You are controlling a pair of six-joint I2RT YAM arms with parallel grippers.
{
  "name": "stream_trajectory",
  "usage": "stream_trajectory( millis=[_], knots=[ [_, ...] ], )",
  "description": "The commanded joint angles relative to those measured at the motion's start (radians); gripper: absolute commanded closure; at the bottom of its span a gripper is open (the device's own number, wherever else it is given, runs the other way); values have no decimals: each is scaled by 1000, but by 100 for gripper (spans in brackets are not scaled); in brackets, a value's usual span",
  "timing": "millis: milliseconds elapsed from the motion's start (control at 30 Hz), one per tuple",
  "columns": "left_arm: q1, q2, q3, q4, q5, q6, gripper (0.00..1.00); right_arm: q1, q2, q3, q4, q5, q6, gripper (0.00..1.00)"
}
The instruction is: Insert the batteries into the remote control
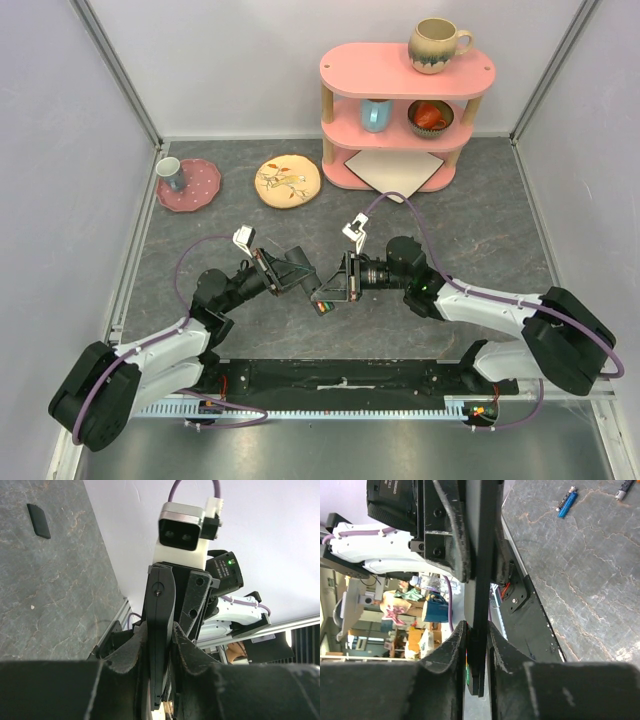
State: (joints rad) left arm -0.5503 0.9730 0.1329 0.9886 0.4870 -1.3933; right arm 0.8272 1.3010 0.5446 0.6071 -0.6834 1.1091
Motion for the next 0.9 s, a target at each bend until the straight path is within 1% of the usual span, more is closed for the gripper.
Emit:
stream_trajectory(
  millis=[0,33,100,133,233,300,367,400,433,533,700,767,867],
  knots=[
    [-2,-17,13,55,-16,30,98,-2,14,-5,25,-4,11,81],
    [-2,-19,13,53,-16,30,98,-2,17,-3,22,-2,11,86],
    [-2,-16,13,53,-14,30,98,0,20,3,11,4,6,91],
    [-2,-17,11,53,-14,30,98,-3,21,5,0,7,6,96],
    [-2,-19,11,53,-14,30,98,-2,26,8,-3,10,5,100],
    [-2,-19,10,53,-14,31,98,-3,27,11,-6,13,5,100],
    [-2,-17,7,53,-14,31,98,-2,26,12,-4,12,11,88],
    [-2,-17,7,53,-14,33,98,0,21,14,-1,12,15,80],
    [-2,-17,4,53,-14,34,98,-2,20,14,-1,15,18,63],
    [-2,-20,-3,51,-16,36,98,-3,9,25,-21,24,23,50],
    [-2,-28,-3,47,-18,36,98,-11,-14,29,-58,33,6,45],
    [-2,-36,-1,41,-19,36,98,-19,-26,26,-61,19,1,45],
    [-2,-46,-1,28,-27,37,98,-19,-37,34,-107,-2,-37,50]
  ],
)
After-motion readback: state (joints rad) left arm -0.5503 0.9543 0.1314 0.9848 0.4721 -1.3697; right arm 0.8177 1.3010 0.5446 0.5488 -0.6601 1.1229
